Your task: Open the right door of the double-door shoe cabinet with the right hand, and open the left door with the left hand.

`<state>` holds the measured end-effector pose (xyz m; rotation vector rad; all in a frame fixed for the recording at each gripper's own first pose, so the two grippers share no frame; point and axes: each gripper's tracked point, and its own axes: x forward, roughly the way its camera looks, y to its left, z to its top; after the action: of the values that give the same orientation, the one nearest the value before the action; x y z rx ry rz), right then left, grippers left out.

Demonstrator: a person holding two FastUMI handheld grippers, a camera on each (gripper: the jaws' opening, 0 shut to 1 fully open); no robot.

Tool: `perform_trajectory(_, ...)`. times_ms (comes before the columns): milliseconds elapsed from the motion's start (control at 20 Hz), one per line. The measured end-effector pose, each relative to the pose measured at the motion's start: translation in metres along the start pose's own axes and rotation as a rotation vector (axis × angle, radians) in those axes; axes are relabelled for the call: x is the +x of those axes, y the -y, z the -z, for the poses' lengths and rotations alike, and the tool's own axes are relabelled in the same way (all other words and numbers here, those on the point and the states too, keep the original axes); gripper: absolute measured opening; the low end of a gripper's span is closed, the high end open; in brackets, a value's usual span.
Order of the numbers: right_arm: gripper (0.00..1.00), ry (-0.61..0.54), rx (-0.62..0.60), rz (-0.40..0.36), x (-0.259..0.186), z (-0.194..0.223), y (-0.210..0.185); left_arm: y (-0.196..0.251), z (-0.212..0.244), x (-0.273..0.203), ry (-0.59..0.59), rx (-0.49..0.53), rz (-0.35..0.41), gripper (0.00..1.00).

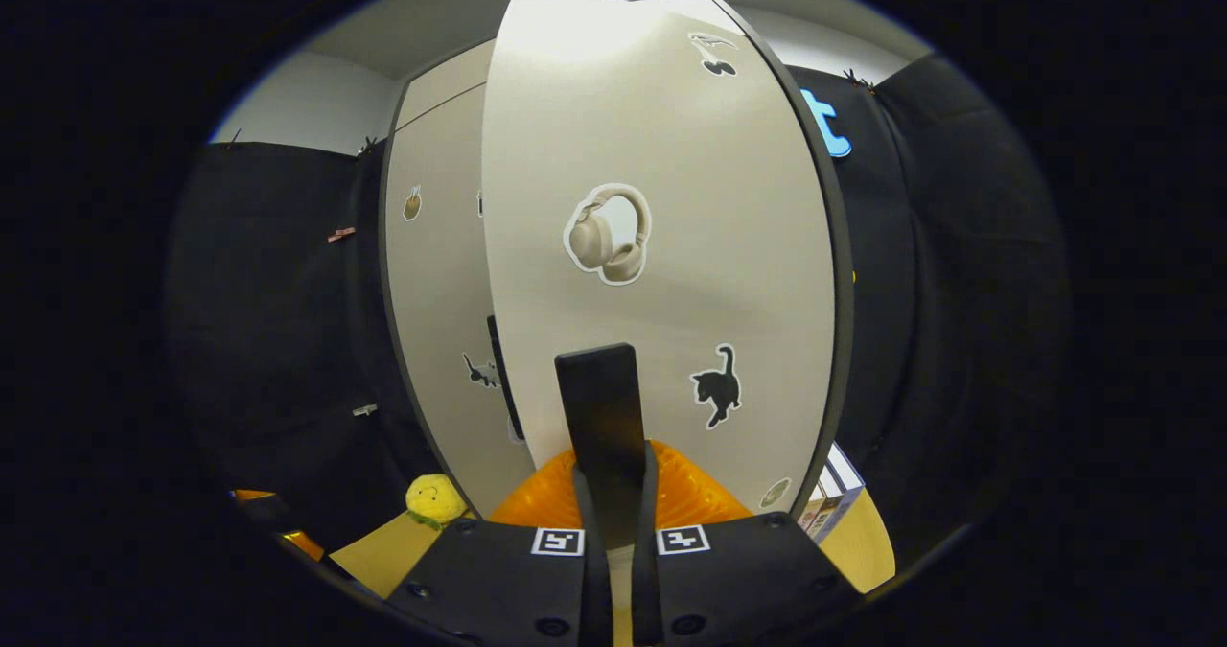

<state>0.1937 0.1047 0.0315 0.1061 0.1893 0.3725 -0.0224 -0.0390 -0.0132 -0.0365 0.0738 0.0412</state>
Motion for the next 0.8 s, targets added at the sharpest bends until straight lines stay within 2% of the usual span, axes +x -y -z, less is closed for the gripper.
perform_trajectory(250, 0.12, 0.006, 0.003, 0.006, -0.024, -0.002, 0.02, 0.023, 0.011, -0.017, -0.021, 0.023, 0.001, 0.95)
perform_trajectory(800, 0.12, 0.024, -0.022, 0.091, -0.052, -0.004, 0.056, 0.059, 0.005, -0.04, -0.001, 0.02, 0.025, 0.95)
